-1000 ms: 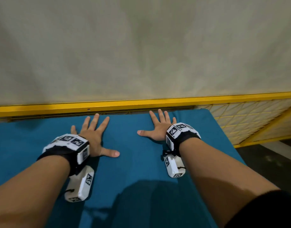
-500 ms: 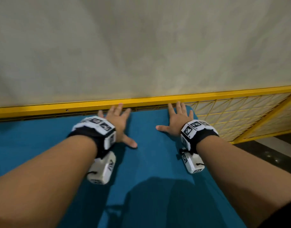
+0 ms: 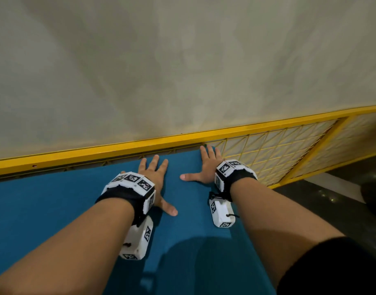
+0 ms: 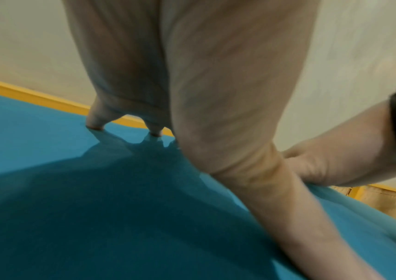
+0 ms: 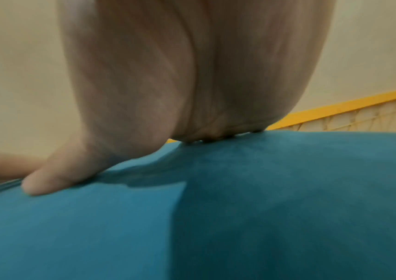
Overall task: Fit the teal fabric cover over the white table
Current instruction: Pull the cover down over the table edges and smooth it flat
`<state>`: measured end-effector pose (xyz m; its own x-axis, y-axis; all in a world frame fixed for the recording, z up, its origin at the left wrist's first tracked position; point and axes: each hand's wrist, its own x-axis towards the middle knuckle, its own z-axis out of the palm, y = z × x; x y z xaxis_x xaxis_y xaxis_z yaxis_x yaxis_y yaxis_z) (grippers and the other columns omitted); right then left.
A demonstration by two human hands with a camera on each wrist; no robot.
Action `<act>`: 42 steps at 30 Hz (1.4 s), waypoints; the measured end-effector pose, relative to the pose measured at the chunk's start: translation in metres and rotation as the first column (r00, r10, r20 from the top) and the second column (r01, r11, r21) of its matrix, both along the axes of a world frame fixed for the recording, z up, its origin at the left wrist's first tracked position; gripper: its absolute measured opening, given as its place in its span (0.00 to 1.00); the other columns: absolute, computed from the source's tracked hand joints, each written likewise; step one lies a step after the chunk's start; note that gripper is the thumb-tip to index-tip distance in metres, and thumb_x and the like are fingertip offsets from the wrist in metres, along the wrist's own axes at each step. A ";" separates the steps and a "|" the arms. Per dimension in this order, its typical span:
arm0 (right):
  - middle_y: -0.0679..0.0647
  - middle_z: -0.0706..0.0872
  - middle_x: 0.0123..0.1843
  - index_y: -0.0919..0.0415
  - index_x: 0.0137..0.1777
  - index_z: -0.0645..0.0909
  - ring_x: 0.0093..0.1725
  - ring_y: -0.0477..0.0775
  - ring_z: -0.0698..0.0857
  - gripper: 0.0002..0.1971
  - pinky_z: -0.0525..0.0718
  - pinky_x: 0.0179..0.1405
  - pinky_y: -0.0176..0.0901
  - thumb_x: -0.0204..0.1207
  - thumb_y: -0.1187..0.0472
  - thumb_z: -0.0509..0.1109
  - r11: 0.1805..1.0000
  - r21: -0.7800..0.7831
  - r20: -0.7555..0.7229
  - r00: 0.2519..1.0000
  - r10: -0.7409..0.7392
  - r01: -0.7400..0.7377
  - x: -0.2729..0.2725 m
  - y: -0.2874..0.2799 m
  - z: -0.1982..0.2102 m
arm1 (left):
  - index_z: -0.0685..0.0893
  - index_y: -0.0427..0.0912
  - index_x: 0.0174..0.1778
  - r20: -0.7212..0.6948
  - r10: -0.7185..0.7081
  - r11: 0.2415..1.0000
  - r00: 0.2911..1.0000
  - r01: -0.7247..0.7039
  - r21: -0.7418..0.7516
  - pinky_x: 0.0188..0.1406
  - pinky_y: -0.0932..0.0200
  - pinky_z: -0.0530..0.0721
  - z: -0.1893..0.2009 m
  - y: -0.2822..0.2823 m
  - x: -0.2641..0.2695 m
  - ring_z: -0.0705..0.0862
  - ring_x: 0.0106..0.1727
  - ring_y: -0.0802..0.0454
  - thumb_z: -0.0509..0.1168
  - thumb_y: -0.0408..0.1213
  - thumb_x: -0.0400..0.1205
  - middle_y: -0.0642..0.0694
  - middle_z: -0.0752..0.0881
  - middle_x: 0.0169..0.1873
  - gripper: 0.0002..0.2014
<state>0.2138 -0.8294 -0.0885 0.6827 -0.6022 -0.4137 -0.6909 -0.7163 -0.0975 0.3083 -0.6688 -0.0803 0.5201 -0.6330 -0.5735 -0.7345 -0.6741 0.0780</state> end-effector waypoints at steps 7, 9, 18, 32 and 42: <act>0.68 0.47 0.85 0.70 0.83 0.48 0.84 0.68 0.48 0.54 0.50 0.82 0.59 0.72 0.28 0.59 0.993 -0.117 -0.156 0.988 0.013 -0.032 -0.010 0.003 0.027 | 0.31 0.52 0.88 0.043 0.034 0.998 0.999 -0.036 0.047 0.88 0.30 0.51 0.000 -0.002 0.016 0.36 0.89 0.33 0.80 0.70 0.58 0.45 0.34 0.89 0.76; 0.65 0.40 0.86 0.69 0.83 0.39 0.85 0.66 0.42 0.58 0.44 0.83 0.58 0.70 0.28 0.61 0.997 -0.073 -0.133 0.991 0.007 -0.016 -0.013 0.022 0.016 | 0.36 0.51 0.89 0.099 -0.043 0.998 0.994 0.038 0.054 0.86 0.27 0.56 0.004 -0.013 0.016 0.40 0.89 0.30 0.80 0.72 0.53 0.44 0.35 0.89 0.78; 0.67 0.41 0.85 0.68 0.83 0.38 0.84 0.67 0.40 0.39 0.43 0.83 0.58 0.83 0.55 0.58 0.999 -0.041 -0.186 0.983 0.002 -0.010 -0.041 0.022 0.018 | 0.48 0.44 0.90 -0.039 -0.310 0.935 0.950 0.297 -0.192 0.86 0.53 0.59 0.017 -0.092 -0.061 0.62 0.87 0.41 0.66 0.38 0.86 0.39 0.55 0.89 0.41; 0.51 0.30 0.85 0.58 0.83 0.31 0.84 0.53 0.32 0.50 0.43 0.83 0.61 0.75 0.30 0.53 0.991 0.120 0.019 0.998 -0.062 0.059 -0.185 0.079 -0.005 | 0.46 0.64 0.88 0.110 -0.186 0.978 0.976 0.195 -0.078 0.89 0.37 0.50 -0.001 -0.107 -0.088 0.48 0.89 0.30 0.59 0.71 0.79 0.43 0.40 0.90 0.45; 0.52 0.29 0.85 0.58 0.82 0.30 0.84 0.54 0.33 0.55 0.44 0.83 0.64 0.68 0.22 0.48 0.979 0.152 -0.015 0.991 -0.132 0.133 -0.287 0.129 -0.002 | 0.54 0.58 0.88 0.209 -0.212 0.968 0.955 0.235 -0.091 0.85 0.30 0.61 0.011 -0.085 -0.113 0.61 0.85 0.25 0.59 0.65 0.81 0.35 0.51 0.89 0.40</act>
<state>-0.0729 -0.7004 -0.0904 0.5991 -0.6166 -0.5108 -0.7793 -0.5954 -0.1953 0.1953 -0.7536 -0.0689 0.4526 -0.8008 -0.3922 -0.8738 -0.4860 -0.0161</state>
